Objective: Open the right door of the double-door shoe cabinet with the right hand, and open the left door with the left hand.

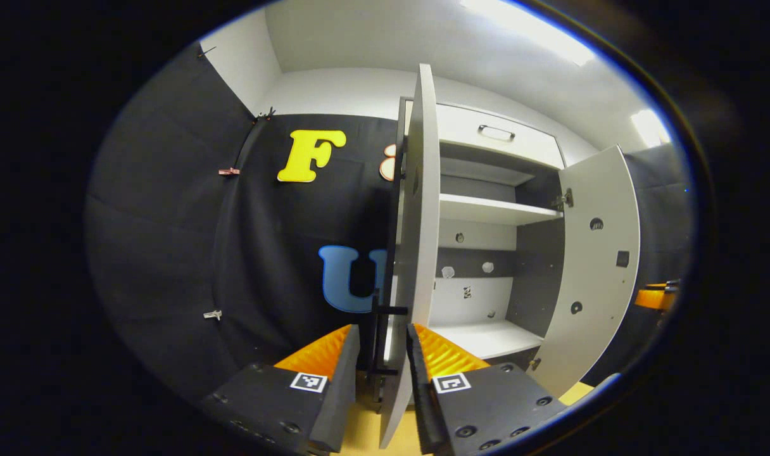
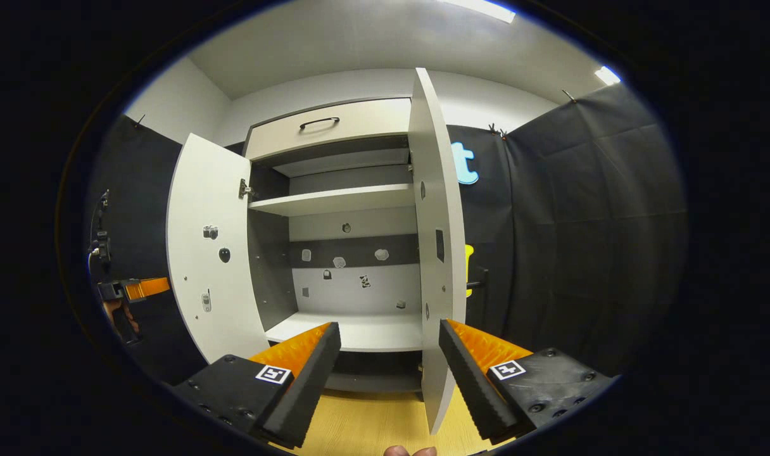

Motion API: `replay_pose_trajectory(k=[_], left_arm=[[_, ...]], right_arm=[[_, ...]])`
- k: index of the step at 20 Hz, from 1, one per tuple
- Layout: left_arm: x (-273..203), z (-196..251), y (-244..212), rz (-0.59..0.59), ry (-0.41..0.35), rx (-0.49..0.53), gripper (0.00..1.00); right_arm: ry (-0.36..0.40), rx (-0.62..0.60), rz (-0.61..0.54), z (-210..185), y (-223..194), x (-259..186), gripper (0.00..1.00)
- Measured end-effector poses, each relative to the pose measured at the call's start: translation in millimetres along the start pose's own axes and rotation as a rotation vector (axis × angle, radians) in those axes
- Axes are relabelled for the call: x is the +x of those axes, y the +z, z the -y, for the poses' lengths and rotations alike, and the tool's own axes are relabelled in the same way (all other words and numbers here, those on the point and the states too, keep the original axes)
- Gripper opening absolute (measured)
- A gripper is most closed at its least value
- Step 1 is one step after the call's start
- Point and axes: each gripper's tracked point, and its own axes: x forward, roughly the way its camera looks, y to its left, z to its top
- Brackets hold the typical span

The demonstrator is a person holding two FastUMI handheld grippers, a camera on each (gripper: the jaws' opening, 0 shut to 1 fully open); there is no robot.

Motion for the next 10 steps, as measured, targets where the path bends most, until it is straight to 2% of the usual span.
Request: replay_pose_trajectory(k=[1, 3, 4, 6, 10], left_arm=[[-0.2, 3.7, 3.8, 0.019, -0.002, -0.01, 0.56], [-2.9, 12.3, 9.1, 0.037, -0.013, -0.005, 0.61], [-4.8, 18.2, 10.4, 0.04, -0.023, 0.009, 0.76], [-18.6, 29.6, 13.8, 0.039, -0.044, 0.048, 0.96], [-24.6, 56.4, 8.0, 0.024, -0.009, 0.111, 0.95]], right_arm=[[-0.001, 0.0, 0.002, 1.3, 1.2, -0.4, 0.98], [-0.002, 0.001, 0.006, 2.4, 2.7, -1.8, 0.98], [-0.002, 0.001, 0.008, 2.4, 3.0, -2.8, 0.98], [-0.003, 0.002, 0.009, 3.1, 3.4, -2.9, 0.98], [-0.009, 0.01, 0.017, 6.2, 7.5, -3.8, 0.98]])
